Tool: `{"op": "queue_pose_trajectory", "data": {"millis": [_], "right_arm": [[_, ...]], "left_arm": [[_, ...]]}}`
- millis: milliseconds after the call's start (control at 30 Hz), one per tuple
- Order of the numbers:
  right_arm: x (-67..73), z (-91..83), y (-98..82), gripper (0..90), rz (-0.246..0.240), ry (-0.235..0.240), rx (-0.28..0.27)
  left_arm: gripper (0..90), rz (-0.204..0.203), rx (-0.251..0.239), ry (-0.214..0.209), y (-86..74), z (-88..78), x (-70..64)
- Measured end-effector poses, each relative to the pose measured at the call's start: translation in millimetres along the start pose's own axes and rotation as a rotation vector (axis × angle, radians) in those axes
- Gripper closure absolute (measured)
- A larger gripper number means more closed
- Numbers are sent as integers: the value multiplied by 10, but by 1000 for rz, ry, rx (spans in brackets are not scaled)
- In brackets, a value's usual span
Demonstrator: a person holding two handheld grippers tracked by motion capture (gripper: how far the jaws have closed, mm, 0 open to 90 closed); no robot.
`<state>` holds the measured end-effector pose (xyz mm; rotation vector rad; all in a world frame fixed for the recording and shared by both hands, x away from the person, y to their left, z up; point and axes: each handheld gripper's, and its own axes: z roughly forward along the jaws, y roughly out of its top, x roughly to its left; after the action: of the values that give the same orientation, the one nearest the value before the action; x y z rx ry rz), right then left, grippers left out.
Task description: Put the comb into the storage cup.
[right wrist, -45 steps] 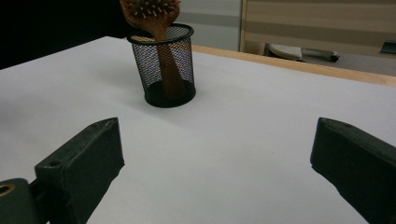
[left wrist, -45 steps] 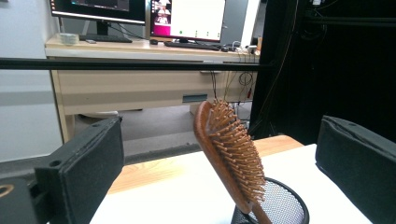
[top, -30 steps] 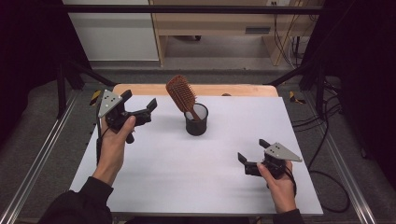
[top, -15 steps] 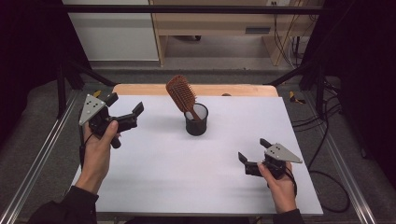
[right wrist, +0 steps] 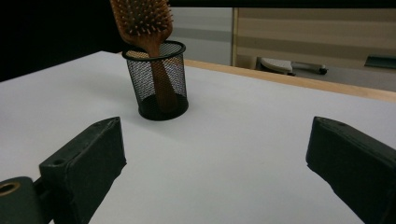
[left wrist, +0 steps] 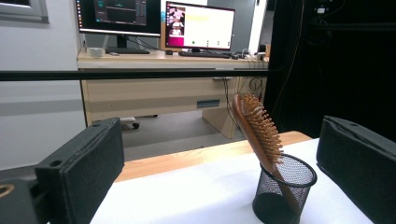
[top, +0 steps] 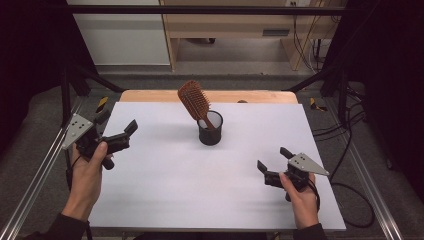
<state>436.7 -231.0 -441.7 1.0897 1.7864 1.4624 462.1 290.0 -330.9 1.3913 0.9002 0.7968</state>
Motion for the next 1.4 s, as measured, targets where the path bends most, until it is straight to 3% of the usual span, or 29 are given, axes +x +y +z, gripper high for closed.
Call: {"op": "queue_pose_trajectory", "data": {"millis": [167,200,567,900,1400], "right_arm": [[-74,-43,54,36,-10,-26,-5],[-111,-64,59,34,-33,-37,-7],[-235,-159,-42,38,-46,-44,-25],[-225,-190,-109,31,-70,-47,-41],[-180,-192,-153,30,-67,-10,-37]], "left_arm": [[13,3,-8,20,-38,-134,97],[13,8,-6,24,-68,-184,132],[15,12,14,47,-210,-393,280],[20,7,51,46,-381,-483,314],[15,24,101,47,-714,-596,318]]}}
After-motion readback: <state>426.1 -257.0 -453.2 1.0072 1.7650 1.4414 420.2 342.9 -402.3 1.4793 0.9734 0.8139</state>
